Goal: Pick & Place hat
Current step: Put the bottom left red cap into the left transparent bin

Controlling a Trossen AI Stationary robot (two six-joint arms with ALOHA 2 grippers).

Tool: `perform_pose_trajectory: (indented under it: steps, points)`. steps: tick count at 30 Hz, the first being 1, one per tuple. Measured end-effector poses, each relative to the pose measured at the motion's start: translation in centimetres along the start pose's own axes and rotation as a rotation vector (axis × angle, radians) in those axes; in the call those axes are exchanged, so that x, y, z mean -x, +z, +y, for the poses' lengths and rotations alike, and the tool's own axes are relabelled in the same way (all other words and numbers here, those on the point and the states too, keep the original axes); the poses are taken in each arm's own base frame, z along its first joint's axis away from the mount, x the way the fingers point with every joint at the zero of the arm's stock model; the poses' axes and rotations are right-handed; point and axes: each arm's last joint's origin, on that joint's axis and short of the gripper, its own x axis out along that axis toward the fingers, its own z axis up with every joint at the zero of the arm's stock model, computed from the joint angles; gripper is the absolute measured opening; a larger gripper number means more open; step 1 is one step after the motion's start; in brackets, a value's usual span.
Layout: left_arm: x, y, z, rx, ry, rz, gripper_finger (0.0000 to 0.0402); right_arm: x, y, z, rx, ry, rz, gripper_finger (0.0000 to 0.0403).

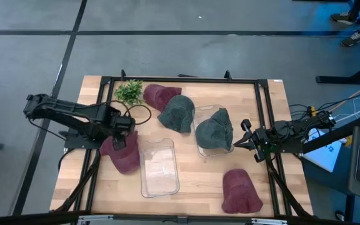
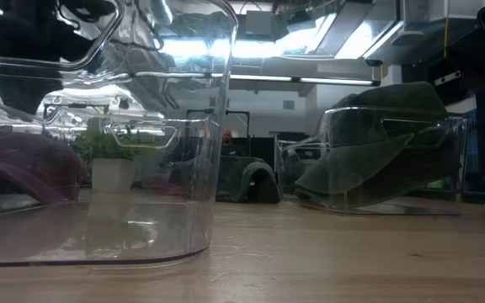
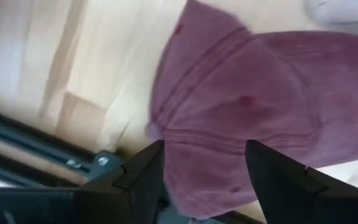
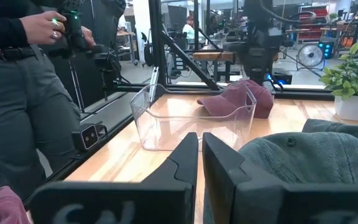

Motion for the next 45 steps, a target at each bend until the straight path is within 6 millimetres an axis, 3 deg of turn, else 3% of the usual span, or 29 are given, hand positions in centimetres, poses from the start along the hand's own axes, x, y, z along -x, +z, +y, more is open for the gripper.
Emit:
perform_pose_trajectory:
  steps: [9,24,36,45]
  points:
    - [-2.2,0.2,1.9,0.054,0.077,0.09,0.0264,0.0,0.0,0.0,0.0,0.0,0.0,0.0026]
    - [-4.4,2.7,3.1,0.167,-0.005,0.211,0.0265,0.0,0.0,0.0,0.0,0.0,0.0,0.0026]
    - [-6.3,3.9,4.2,0.146,-0.022,0.344,0.0265,0.0,0.0,0.0,0.0,0.0,0.0,0.0026]
    - [-6.4,4.1,4.1,0.159,-0.091,0.356,0.0214,0.0,0.0,0.0,0.0,0.0,0.0,0.0026]
